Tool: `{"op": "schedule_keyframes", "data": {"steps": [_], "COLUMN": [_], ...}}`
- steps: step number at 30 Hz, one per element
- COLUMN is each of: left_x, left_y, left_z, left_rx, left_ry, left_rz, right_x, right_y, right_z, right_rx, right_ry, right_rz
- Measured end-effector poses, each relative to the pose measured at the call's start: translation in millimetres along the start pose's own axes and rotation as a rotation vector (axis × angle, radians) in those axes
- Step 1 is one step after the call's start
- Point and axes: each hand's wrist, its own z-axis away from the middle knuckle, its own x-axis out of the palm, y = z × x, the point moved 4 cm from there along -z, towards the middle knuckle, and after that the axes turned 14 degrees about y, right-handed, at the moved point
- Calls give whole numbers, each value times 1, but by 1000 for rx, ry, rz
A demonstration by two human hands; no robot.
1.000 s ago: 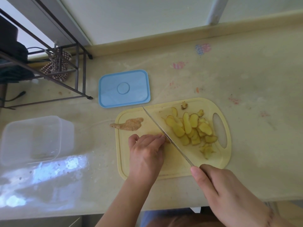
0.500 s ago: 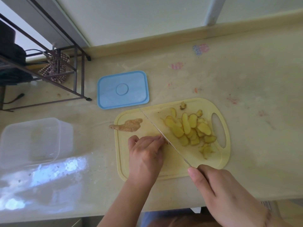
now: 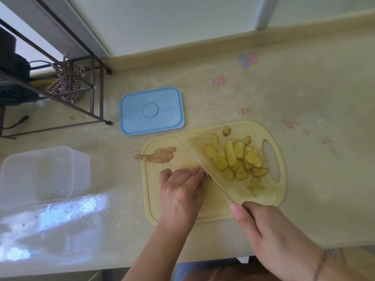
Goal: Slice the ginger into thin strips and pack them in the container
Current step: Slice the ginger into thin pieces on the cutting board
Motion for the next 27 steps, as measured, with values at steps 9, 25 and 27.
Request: {"op": "schedule_keyframes", "data": {"steps": [9,25,27], "left_x": [0,0,-1], "left_y": [-1,-1,0], "left_z": [2,-1,-2], "left_rx": [12,-115,-103], "left_ry": [-5,-11,2], "left_rz": [28,42,50], "right_x": [17,2,2], "right_y": [3,0,-1], "right_z": [-26,-4,-3], "right_rx": [-32,-23,-24], "right_ry": [26,69,68], "right_rz": [13,-47,-44]}}
